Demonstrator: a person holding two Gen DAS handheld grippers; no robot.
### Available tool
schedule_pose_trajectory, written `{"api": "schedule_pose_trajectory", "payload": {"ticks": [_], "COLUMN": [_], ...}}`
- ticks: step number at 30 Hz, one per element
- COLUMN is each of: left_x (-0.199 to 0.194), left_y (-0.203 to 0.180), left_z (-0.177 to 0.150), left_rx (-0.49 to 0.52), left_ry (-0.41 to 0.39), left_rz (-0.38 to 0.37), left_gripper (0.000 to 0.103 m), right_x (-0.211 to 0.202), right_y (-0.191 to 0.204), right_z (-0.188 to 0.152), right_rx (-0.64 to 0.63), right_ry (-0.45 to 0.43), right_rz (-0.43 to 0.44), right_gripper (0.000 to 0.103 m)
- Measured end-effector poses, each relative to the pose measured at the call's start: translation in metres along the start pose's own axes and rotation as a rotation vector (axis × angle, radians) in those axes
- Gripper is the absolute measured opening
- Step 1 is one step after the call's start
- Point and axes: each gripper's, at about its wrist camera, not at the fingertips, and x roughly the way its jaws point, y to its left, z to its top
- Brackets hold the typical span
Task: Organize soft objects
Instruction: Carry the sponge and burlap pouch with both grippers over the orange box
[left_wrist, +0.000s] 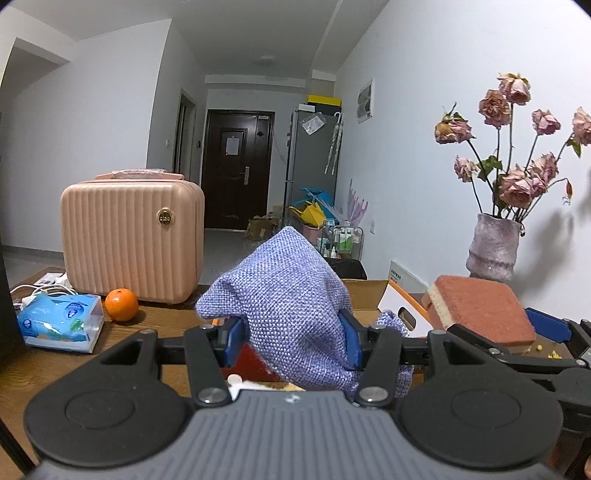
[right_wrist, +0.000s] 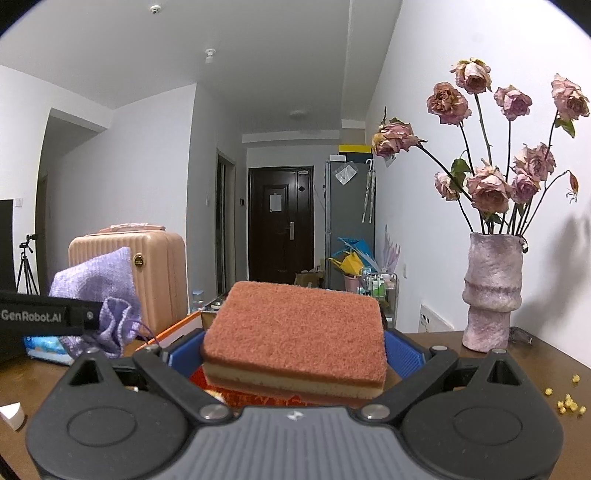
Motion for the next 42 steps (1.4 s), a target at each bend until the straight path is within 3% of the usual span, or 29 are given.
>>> {"api": "schedule_pose_trajectory", "payload": {"ticks": [25, 42], "left_x": [0.083, 0.134], "left_y": [0.002, 0.004], "left_z": [0.02, 0.03], "left_rx": [-0.055, -0.063], "left_ry": [0.014, 0.035], "left_rz": [0.047, 0.067], "left_gripper": [0.053, 0.053], "right_x": [0.078, 0.137], "right_y": [-0.014, -0.03], "right_z": [0.015, 0.028], "right_rx": [0.011, 0.019], "right_ry": [0.005, 0.073], "right_rz": [0.001, -0.025], "right_gripper": [0.1, 0.1]}}
